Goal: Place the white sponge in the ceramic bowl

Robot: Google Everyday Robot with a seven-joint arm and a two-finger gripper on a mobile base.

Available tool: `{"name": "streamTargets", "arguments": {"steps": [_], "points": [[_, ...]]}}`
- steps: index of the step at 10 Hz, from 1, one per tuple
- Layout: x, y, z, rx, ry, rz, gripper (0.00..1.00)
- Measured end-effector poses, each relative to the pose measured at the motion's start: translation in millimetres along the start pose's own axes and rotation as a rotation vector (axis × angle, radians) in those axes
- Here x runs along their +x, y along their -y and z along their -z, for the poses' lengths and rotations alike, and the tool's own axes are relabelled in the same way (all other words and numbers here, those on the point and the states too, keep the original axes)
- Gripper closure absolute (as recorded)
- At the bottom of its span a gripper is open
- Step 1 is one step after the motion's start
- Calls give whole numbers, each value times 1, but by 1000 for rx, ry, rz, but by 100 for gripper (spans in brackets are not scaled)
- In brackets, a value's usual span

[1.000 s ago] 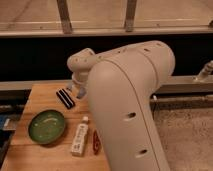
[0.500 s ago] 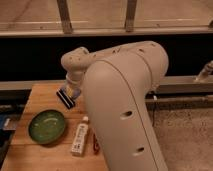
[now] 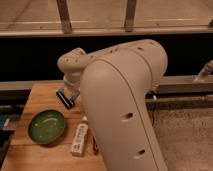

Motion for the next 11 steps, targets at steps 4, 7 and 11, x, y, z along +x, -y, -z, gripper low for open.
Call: {"name": "streamTargets", "arguments": {"steps": [4,7,11], "points": [[-9,-85,-4,28,3,114,100],[-22,-140,-22,-24,28,200,100],[-29,-162,-47,-108,25,284,100]]}}
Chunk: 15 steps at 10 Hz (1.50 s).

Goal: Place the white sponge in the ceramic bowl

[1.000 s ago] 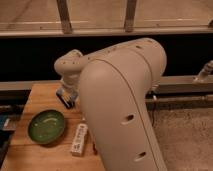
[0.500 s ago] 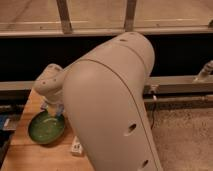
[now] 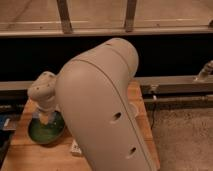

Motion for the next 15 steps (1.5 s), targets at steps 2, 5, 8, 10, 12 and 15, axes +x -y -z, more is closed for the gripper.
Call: {"name": "streamTargets", "arguments": {"steps": [2,5,8,10,12,15], "points": [[2,-5,-7,-34,-8,19,100],[8,-4,-9,-53,-8,14,90],[8,-5,-8,-53,-7,14,60],[7,-6,-9,-55,-7,17,40],[8,-5,-9,-54,-7,16,25],[7,-6,-9,-54,-7,16,24]]}}
